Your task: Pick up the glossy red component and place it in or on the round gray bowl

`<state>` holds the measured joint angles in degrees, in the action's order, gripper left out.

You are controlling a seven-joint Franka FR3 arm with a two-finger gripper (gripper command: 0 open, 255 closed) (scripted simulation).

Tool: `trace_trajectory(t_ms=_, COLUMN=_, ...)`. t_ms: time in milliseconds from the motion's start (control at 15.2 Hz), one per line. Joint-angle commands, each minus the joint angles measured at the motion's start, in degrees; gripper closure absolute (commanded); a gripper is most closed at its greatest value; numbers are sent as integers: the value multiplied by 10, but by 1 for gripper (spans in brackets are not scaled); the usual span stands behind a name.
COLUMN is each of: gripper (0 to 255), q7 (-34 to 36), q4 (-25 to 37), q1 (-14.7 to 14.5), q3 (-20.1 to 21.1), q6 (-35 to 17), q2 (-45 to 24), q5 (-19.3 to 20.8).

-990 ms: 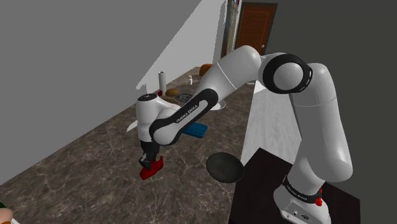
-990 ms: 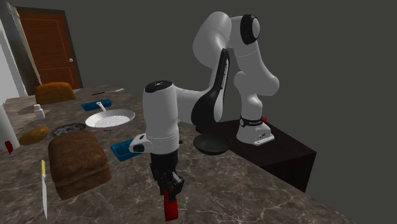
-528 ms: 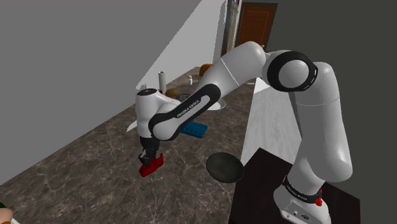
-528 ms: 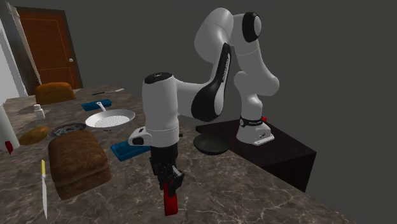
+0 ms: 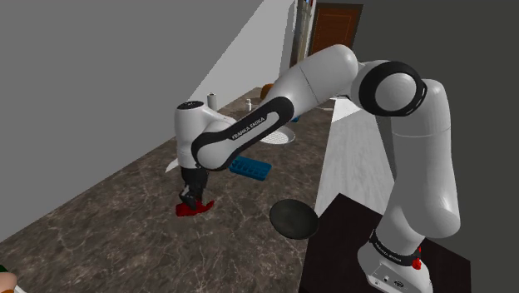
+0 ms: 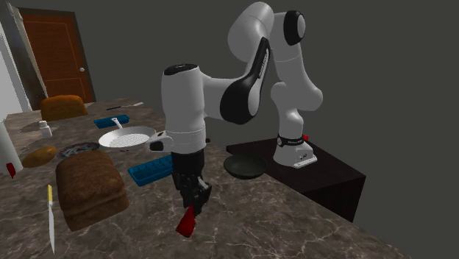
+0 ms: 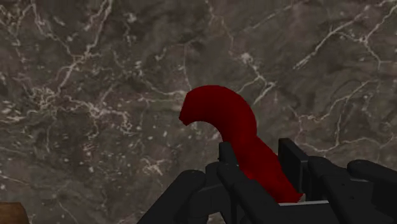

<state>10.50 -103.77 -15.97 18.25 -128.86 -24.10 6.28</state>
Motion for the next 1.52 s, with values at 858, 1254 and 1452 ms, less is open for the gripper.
trace_trajectory(t_ms=858, gripper=0, q7=-10, q4=68, q1=-22, q3=-8, q6=-27, q2=-101, q5=28)
trace_trajectory(t_ms=1254, gripper=0, q7=-5, q4=69, q1=-29, q3=-15, q6=-57, q2=-132, q5=37)
trace_trajectory(t_ms=1452, gripper=0, q7=-3, q4=69, q1=-31, q3=-17, q6=-65, q2=-140, q5=40)
